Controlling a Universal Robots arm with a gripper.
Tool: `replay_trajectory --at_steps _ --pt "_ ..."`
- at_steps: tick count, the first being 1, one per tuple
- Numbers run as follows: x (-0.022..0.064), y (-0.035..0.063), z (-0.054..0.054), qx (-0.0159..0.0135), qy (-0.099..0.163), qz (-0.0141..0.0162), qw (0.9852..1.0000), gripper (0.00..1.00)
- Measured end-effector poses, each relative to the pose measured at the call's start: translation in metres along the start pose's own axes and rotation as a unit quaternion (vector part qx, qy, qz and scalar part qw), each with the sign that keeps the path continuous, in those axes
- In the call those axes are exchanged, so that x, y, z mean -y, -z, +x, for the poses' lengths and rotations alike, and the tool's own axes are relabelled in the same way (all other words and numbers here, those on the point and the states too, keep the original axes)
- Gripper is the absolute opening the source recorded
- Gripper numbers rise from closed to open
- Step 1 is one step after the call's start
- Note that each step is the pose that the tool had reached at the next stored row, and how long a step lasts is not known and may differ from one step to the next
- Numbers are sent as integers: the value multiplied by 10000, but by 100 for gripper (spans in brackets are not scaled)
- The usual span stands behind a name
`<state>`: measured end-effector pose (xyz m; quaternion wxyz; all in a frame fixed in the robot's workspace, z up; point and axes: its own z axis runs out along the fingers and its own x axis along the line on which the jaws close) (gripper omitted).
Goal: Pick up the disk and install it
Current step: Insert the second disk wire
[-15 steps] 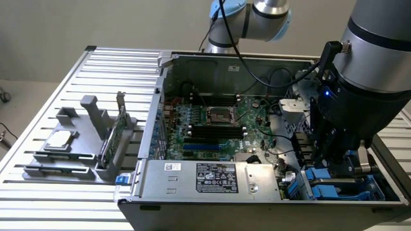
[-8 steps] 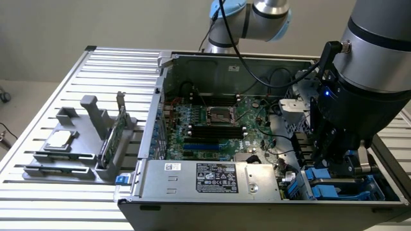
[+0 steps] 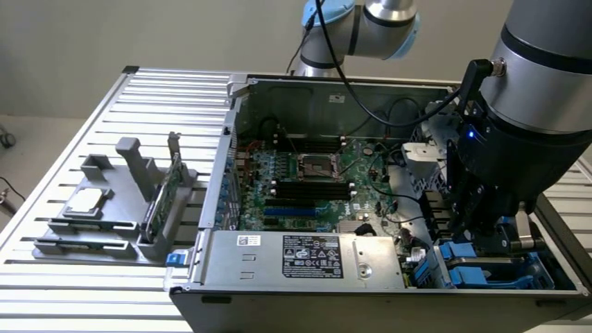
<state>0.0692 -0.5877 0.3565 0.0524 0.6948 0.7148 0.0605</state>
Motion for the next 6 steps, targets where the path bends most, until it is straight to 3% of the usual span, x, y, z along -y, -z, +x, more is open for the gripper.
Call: replay_trajectory --at_steps 6 --pt "0 0 0 0 0 0 10000 22"
